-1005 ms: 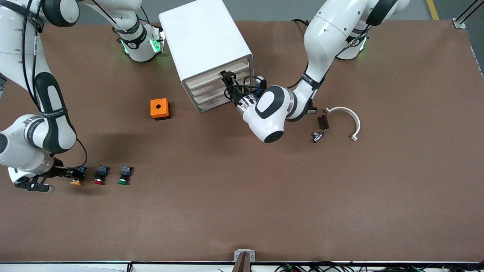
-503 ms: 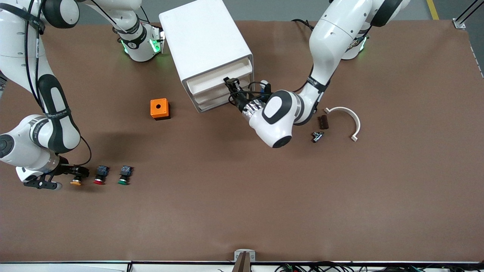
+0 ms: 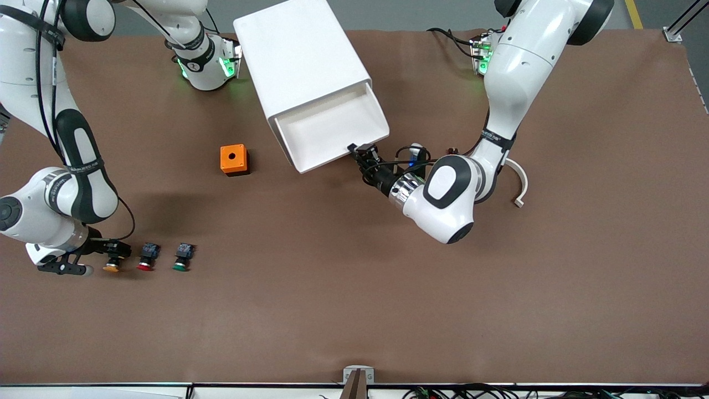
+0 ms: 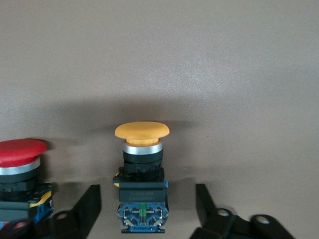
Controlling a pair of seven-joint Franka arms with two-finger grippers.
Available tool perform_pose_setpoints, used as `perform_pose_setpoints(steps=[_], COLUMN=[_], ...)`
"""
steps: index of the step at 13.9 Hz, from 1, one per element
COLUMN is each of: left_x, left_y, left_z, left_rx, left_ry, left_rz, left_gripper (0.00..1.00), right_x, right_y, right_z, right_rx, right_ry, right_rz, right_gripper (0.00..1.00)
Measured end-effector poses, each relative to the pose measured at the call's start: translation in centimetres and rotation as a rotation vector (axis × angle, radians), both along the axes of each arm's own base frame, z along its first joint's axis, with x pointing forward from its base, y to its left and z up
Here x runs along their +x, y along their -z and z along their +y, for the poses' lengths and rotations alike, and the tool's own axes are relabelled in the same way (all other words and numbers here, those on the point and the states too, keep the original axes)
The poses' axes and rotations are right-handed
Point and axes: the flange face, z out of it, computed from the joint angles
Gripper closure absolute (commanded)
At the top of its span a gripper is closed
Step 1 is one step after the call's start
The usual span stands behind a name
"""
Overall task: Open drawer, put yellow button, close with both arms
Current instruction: 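Lift the yellow button with the right gripper while the left gripper withdraws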
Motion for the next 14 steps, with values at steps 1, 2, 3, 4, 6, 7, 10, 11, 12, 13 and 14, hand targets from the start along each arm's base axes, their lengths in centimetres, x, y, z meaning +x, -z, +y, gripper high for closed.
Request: perform_pose_setpoints(steps=[1,2,3,4,6,7,10,11,12,13,14], left_x=[0.3,0.8,1.2,1.8,3.6,4.7,7.9,8.9,9.7,10.3,10.9], left_y=[0.0,-0.1,-0.2,-0.4,-1.0,-1.1,-1.1,-1.3,-1.5,-1.8,-1.9], left_z=[0.4,0.8,1.4,2.0,3.8,5.3,11.0,12.8,14.4,15.5,16.7], left_rx=[-0.004,-0.005,-0.007,-0.01,-0.025,-0.026,-0.029,-0.035,-0.043,-0.046,-0.047], left_ry=[-0.005,-0.014,-0.024,-0.034,-0.054,-0.059,-0.058,-0.039,-0.013,0.01,0.028], left_rz=[-0.005,-0.009,-0.012,-0.019,-0.068,-0.107,-0.238,-0.303,-0.368,-0.42,-0.463], left_gripper=[0.05,0.01,0.01,0.01,0.01,0.01,0.01,0.01,0.01,0.01,0.01], right_x=[0.0,0.0,0.0,0.0,0.0,0.0,0.0,0.1,0.2,0.0,-0.4], right_y=[0.0,0.0,0.0,0.0,0.0,-0.1,-3.3,-5.9,-9.1,-12.6,-16.3], right_z=[0.1,0.1,0.1,0.1,0.2,0.4,1.9,2.9,4.6,6.6,9.0], right_rx=[0.0,0.0,0.0,0.0,0.004,0.011,0.051,0.066,0.077,0.087,0.1], right_ry=[-0.013,-0.023,-0.028,-0.032,-0.039,-0.041,-0.017,0.011,0.043,0.079,0.122], right_rz=[0.0,0.0,0.001,0.001,0.006,0.021,0.091,0.114,0.13,0.145,0.159], right_gripper=[0.43,0.7,0.91,0.99,1.0,1.0,1.0,1.0,1.0,1.0,1.0])
